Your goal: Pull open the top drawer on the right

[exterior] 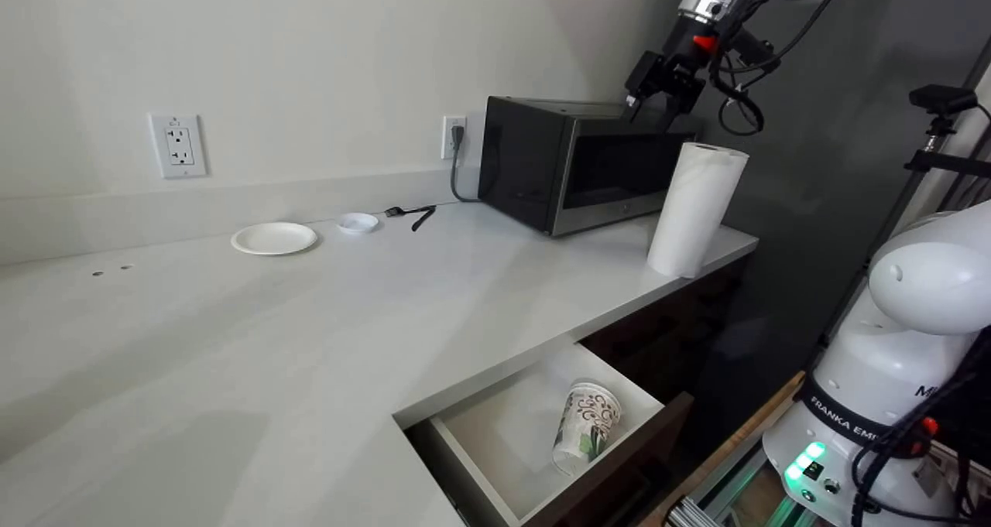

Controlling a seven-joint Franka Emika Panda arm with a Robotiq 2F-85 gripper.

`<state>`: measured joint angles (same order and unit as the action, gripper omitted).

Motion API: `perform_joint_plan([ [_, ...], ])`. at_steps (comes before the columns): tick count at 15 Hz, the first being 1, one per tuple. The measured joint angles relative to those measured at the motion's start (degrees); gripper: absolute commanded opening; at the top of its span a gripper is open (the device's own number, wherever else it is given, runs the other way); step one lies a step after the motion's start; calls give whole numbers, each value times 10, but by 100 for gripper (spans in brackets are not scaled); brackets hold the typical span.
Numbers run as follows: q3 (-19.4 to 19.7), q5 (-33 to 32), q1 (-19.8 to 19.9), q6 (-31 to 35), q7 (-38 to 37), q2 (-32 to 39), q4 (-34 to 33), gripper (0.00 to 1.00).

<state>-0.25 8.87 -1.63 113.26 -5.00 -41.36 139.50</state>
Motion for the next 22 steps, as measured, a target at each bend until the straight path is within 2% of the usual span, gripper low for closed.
perform_joint_plan([
  [4, 14, -7, 56, 0, -42, -83, -7, 100],
  [9, 67, -40, 156, 0, -58, -172, 11, 100],
  [13, 111, -87, 242, 7, -66, -219, 40, 100],
  [16, 134, -118, 304, 42, -84, -229, 62, 100],
  [17, 136, -120, 314, 45, -82, -229, 64, 100],
  [22, 130, -119, 309, 52, -103, -226, 62, 100],
])
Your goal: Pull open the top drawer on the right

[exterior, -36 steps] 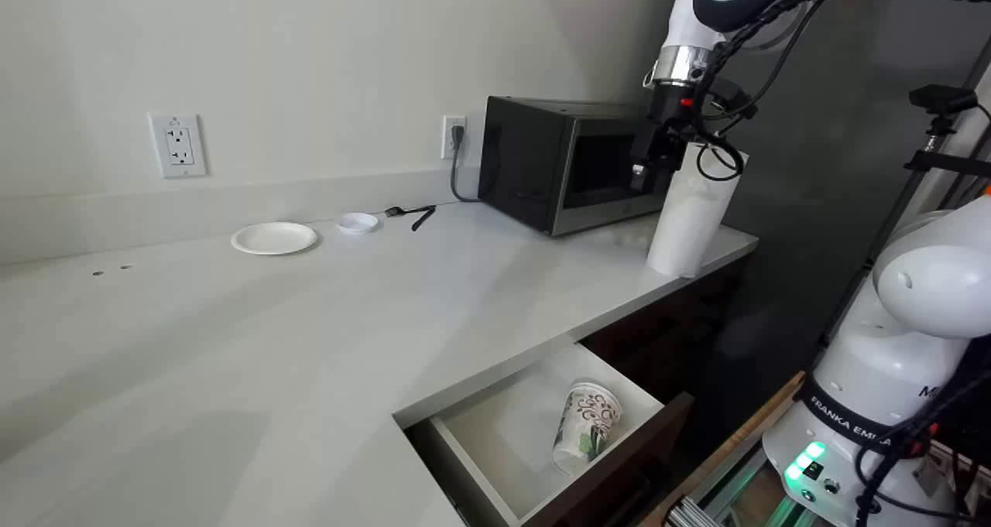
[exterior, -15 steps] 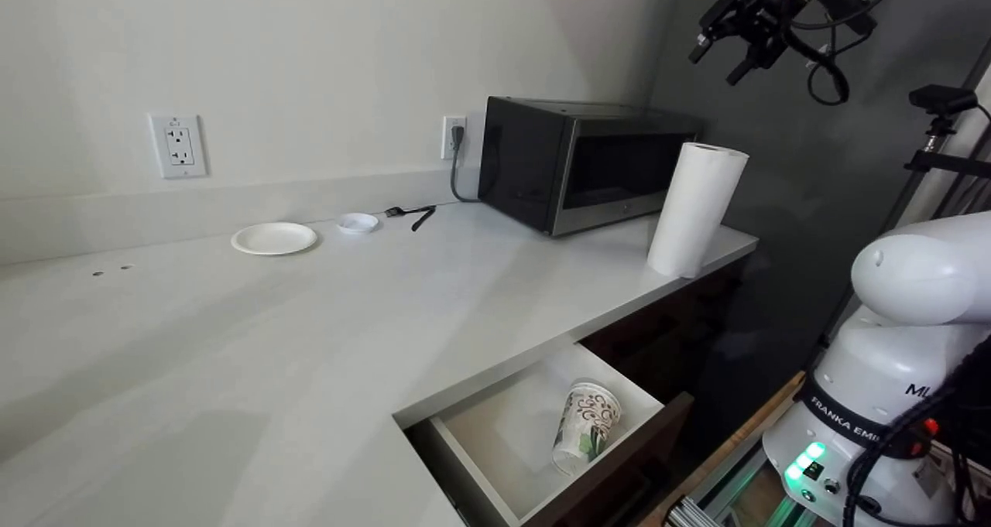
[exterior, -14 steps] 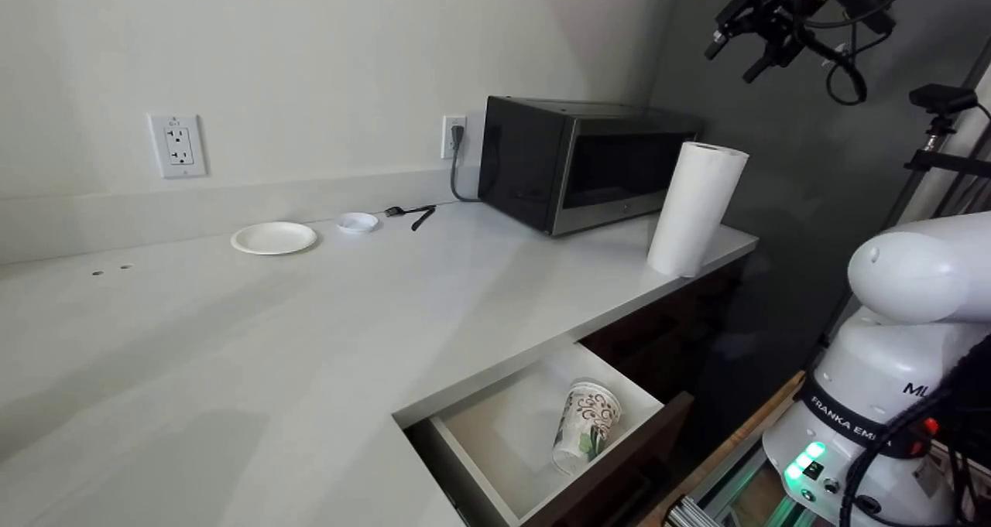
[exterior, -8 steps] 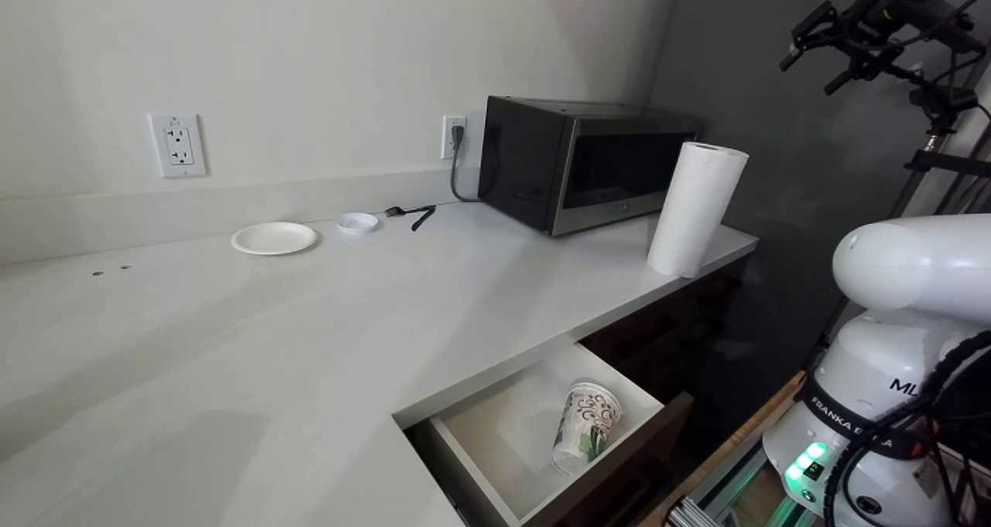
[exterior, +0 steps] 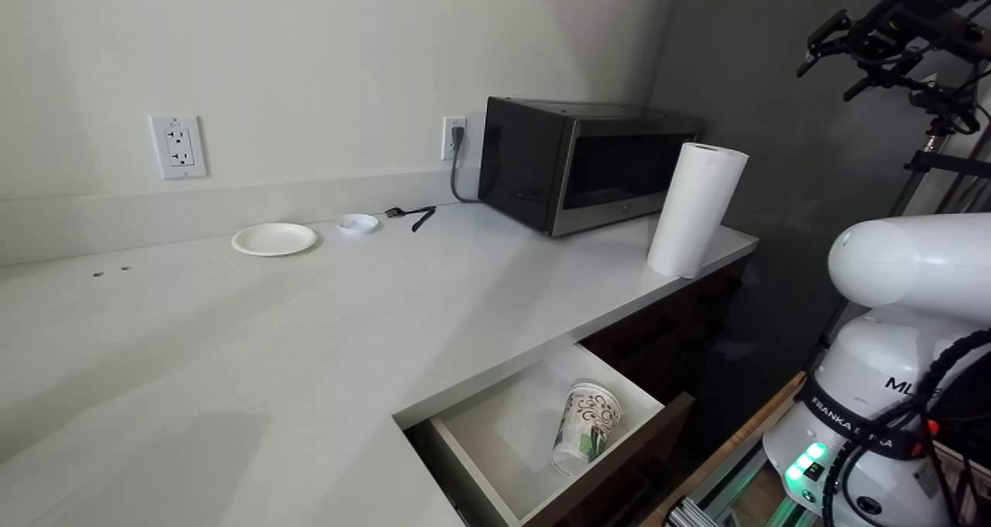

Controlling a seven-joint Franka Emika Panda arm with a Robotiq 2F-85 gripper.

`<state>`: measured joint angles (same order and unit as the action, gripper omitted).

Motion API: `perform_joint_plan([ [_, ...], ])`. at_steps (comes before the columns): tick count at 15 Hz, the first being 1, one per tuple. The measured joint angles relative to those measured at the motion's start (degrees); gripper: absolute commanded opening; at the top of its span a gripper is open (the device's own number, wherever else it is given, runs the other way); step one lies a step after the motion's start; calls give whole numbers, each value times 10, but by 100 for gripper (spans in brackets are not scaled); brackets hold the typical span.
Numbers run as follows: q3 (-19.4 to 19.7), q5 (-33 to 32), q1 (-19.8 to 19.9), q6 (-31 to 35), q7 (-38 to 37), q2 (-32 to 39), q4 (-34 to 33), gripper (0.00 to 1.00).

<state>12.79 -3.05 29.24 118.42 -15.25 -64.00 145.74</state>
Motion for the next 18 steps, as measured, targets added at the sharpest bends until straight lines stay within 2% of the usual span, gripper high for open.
perform_joint_plan([
  [6, -4, -5, 40, 51, -75, 59, -11, 100],
  [13, -14, -10, 64, 53, -93, 218, -96, 100],
  [18, -38, -66, 92, 56, -178, 327, -115, 100],
])
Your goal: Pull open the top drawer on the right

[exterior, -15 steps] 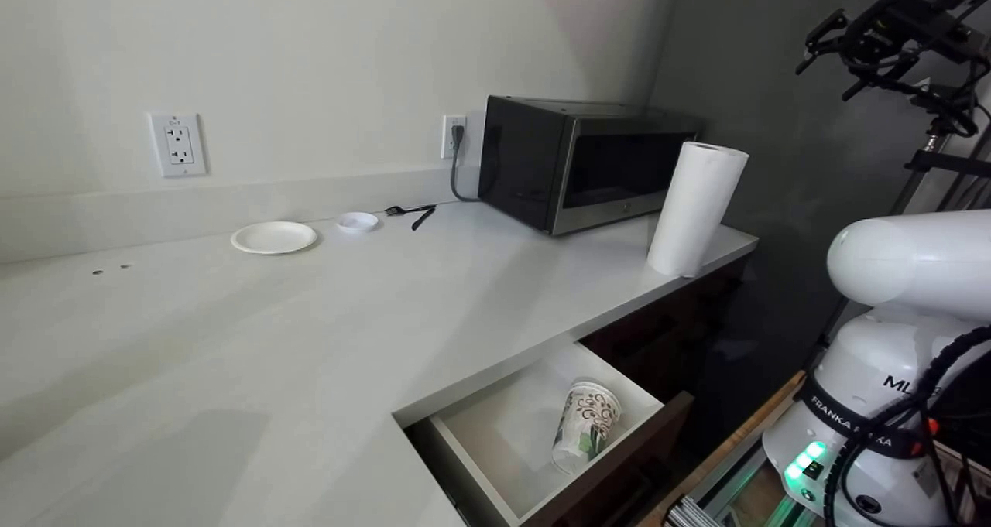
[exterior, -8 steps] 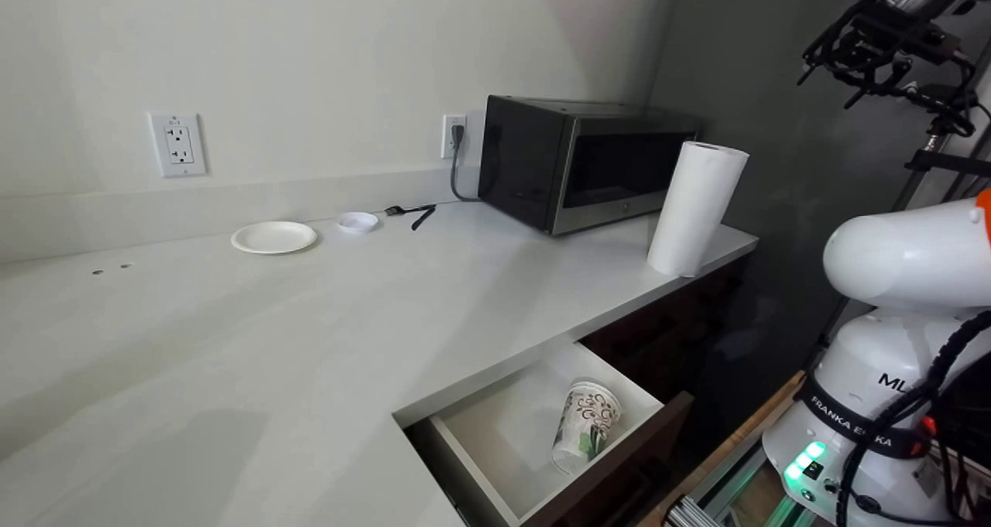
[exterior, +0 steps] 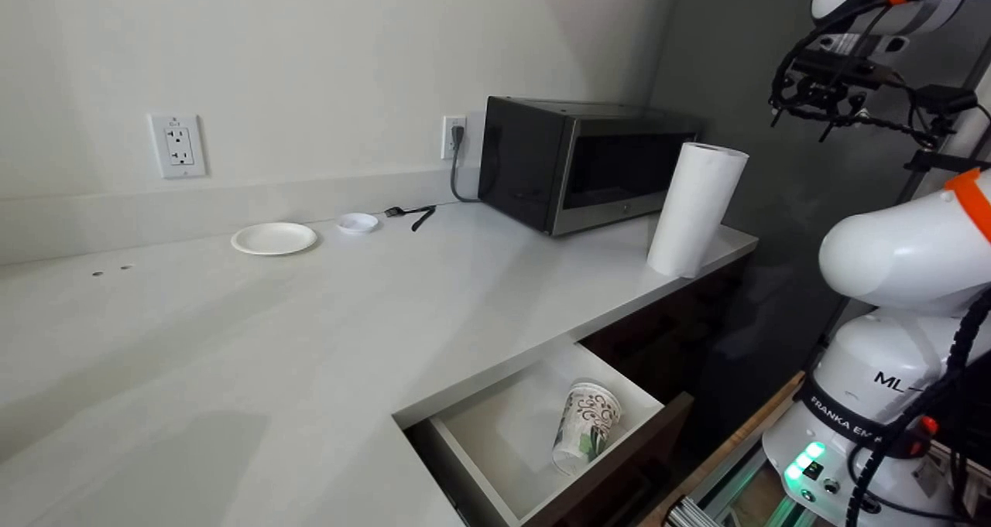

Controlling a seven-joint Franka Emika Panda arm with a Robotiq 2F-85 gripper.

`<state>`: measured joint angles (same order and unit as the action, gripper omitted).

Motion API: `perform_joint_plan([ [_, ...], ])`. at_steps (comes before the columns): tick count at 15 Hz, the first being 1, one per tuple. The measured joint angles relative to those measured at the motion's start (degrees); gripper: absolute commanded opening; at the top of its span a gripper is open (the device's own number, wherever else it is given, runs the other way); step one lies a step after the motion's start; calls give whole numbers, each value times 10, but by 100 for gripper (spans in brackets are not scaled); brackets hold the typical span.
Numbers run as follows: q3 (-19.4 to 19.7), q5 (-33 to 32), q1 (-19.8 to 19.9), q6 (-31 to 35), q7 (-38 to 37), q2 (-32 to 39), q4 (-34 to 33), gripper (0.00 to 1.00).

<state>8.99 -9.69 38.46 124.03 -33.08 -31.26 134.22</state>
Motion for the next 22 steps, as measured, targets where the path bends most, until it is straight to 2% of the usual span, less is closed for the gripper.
perform_joint_plan([
  [4, 8, -29, 32, 10, -73, 68, 15, 100],
  [7, 18, -31, 35, 10, -97, 99, 34, 100],
  [12, 22, -33, 30, 10, -128, 119, 70, 100],
  [17, 55, -70, 46, 50, -158, 147, 120, 100],
  [22, 58, -70, 42, 51, -157, 149, 118, 100],
])
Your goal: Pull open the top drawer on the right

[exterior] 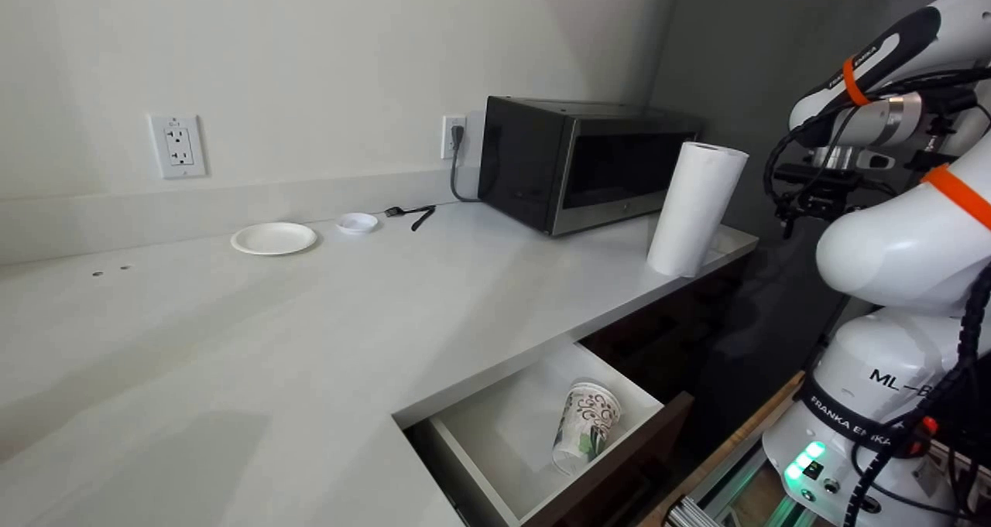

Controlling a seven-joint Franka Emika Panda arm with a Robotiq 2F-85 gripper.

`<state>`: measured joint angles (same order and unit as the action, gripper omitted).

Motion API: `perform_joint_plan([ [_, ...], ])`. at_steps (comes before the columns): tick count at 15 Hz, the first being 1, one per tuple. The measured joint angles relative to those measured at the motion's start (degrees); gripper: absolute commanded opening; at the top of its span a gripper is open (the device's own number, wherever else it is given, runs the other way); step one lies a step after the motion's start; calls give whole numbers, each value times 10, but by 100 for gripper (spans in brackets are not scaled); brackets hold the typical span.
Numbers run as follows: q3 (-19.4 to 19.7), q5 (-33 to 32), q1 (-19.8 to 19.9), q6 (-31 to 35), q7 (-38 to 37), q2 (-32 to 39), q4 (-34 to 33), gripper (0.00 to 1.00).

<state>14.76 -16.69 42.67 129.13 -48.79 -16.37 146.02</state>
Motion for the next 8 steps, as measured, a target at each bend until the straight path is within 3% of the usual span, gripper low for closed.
perform_joint_plan([
  [4, -2, -17, 0, 4, -40, 18, -1, 100],
  [8, 1, -73, -1, 29, -96, 111, -3, 100],
])
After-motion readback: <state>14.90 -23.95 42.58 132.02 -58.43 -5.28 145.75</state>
